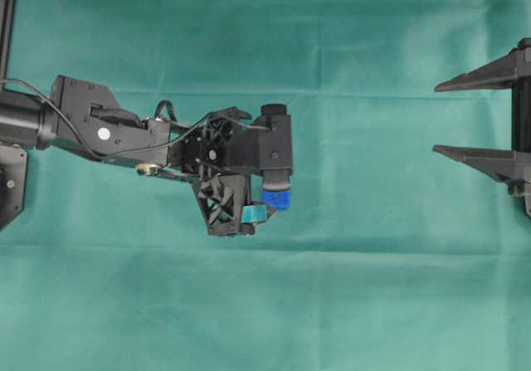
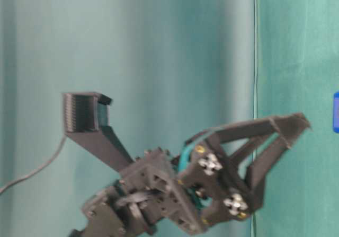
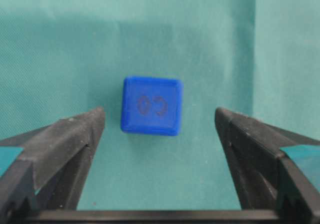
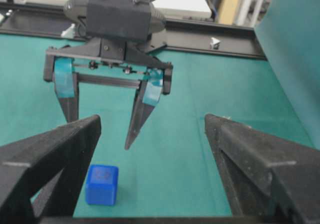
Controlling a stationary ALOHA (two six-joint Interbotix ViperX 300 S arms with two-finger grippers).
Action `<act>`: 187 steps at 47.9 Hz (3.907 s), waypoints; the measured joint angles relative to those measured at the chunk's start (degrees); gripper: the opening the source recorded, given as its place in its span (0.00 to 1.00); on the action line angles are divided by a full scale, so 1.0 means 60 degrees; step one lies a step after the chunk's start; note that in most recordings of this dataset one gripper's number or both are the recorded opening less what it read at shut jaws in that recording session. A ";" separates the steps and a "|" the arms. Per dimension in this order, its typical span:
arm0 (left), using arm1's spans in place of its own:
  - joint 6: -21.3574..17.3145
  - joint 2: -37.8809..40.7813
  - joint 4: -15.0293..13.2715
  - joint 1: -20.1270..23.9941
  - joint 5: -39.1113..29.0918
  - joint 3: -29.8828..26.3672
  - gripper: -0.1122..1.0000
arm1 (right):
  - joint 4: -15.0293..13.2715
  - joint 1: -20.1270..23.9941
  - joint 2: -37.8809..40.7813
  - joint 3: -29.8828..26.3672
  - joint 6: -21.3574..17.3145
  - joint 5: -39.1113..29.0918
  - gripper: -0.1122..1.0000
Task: Handover the blue block to the right arm after grasping it with the left arm, then place it in the designated position.
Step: 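Close the left gripper on the blue cube and lift it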
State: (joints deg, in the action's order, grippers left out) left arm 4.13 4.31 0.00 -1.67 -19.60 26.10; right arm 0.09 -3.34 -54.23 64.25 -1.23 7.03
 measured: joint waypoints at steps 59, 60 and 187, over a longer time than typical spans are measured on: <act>-0.0059 0.1787 0.0000 0.0220 0.1450 0.0132 0.80 | 0.0000 0.0000 0.0161 -0.0015 0.0000 -0.0059 0.94; -0.0059 0.1787 0.0000 0.0234 0.1450 0.0132 0.75 | 0.0000 0.0000 0.0161 0.0000 0.0000 -0.0059 0.94; -0.0029 -0.2490 0.0044 0.0205 -0.2051 -0.1099 0.52 | 0.0000 0.0000 0.0176 0.0000 0.0000 -0.0249 0.94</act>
State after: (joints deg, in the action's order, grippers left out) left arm 3.96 -10.63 0.26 -0.44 -31.90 19.51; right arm 0.09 -3.34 -53.17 64.25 -1.23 5.54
